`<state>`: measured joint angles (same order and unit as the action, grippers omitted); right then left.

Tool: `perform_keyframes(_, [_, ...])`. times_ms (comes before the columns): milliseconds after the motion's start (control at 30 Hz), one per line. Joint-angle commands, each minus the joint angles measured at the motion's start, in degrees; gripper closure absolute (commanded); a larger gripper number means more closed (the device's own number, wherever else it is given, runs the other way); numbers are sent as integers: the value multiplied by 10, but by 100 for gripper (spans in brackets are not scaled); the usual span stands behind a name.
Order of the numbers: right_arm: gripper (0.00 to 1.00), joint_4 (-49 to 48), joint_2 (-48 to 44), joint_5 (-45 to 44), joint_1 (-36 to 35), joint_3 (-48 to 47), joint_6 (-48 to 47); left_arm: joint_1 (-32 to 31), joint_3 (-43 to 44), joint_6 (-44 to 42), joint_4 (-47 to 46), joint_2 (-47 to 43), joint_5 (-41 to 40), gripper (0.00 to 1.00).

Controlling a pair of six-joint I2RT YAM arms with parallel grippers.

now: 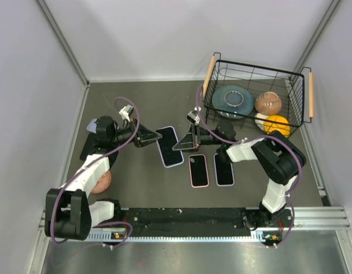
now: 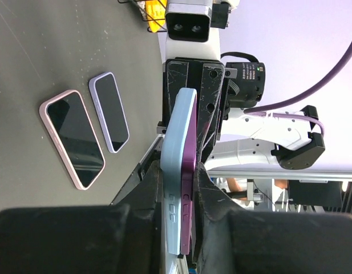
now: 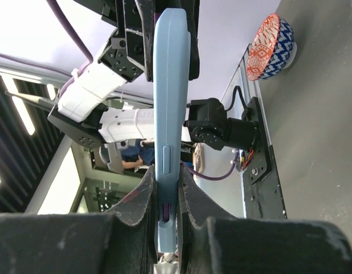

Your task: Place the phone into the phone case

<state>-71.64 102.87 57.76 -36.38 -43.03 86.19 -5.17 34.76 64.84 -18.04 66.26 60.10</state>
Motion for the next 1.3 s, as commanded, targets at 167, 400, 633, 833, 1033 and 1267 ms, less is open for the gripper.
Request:
perform_keyframes(167, [94,-187,-21,11,2,-2,7,-2,77,-179,230,-21,-82,100])
perform_keyframes(400, [97,-206,-41,19,1,-16,37,2,44,-58,45,-51,9,36])
perform_keyframes(633, [97,-206,-77,39,1,-11,49,5,1,24,-124,-59,31,40])
perform_keyframes(833, [97,-206,-92,31,0,-10,60,5,-15,72,-205,-52,35,58])
perform_keyframes(1033, [97,-204,-96,24,1,-6,71,4,-20,67,-205,-56,29,100])
perform_keyframes(1267, [93,-197,-82,13,0,0,75,0,70,-169,171,-80,-54,100])
